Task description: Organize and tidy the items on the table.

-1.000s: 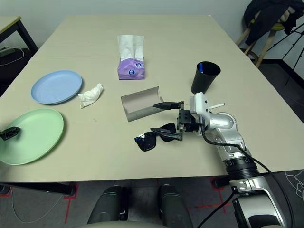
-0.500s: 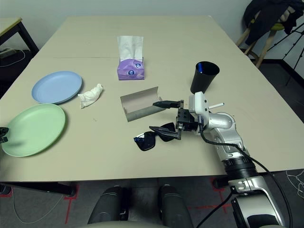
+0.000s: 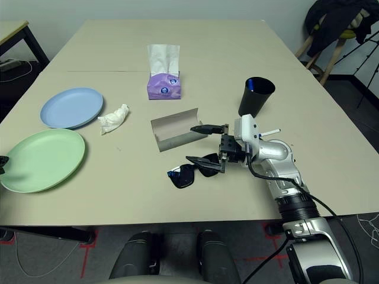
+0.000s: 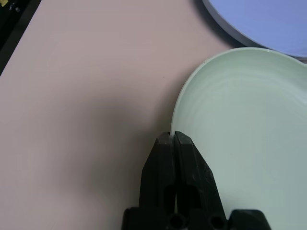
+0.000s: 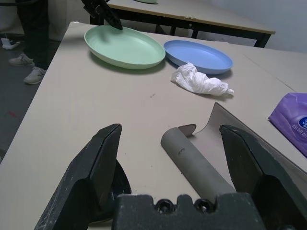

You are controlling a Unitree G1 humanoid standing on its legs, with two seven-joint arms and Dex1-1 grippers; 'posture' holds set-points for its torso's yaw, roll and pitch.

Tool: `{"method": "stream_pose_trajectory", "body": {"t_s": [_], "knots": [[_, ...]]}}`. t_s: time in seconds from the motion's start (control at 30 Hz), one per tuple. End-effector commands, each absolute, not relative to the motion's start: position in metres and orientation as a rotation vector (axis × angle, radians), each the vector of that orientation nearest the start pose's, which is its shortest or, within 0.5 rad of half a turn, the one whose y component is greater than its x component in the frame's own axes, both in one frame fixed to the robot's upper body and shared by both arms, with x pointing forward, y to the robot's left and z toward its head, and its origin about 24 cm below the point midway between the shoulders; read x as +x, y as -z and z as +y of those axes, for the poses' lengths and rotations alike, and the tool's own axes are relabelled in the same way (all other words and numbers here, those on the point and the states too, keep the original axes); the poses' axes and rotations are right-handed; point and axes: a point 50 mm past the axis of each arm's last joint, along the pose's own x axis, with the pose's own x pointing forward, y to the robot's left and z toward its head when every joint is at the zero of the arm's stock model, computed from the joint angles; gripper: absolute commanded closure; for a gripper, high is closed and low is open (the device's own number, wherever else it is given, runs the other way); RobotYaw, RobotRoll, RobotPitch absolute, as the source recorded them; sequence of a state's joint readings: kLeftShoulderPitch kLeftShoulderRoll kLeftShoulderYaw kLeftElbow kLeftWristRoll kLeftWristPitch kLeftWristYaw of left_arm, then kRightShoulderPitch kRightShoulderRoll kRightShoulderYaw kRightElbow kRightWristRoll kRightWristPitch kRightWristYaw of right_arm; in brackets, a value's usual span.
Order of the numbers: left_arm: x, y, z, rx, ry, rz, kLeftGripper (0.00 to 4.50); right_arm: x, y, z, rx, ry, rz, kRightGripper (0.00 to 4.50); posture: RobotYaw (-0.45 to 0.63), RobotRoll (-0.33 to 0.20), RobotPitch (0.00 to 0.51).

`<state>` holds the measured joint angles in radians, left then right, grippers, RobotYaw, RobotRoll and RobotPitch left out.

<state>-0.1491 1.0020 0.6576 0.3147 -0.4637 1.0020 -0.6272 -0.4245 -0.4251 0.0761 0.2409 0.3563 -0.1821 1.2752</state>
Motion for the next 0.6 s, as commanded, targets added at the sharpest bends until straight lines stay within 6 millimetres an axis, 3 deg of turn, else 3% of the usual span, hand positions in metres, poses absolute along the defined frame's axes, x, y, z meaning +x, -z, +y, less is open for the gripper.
{"method": "stream_pose_trajectory", "body": {"t_s": [0.03, 0.2, 0.37, 0.47, 0.6], "knots": [[0.201, -0.164, 0.413, -0.234, -0.143, 0.502, 4.48, 0.290, -0.121, -0.154, -0.303, -1.358, -0.245, 0.00, 0.14, 0.000, 0.087], [0.195, -0.175, 0.399, -0.282, -0.135, 0.433, 4.48, 0.290, -0.122, -0.155, -0.305, -1.355, -0.246, 0.00, 0.13, 0.000, 0.090], [0.185, -0.179, 0.402, -0.309, -0.184, 0.405, 4.48, 0.290, -0.122, -0.156, -0.307, -1.354, -0.245, 0.00, 0.13, 0.000, 0.091], [0.195, -0.183, 0.403, -0.341, -0.207, 0.354, 4.48, 0.290, -0.123, -0.156, -0.308, -1.353, -0.248, 0.00, 0.13, 0.000, 0.094], [0.227, -0.186, 0.395, -0.360, -0.230, 0.281, 4.48, 0.292, -0.123, -0.156, -0.296, -1.336, -0.251, 0.00, 0.15, 0.000, 0.108]]}}
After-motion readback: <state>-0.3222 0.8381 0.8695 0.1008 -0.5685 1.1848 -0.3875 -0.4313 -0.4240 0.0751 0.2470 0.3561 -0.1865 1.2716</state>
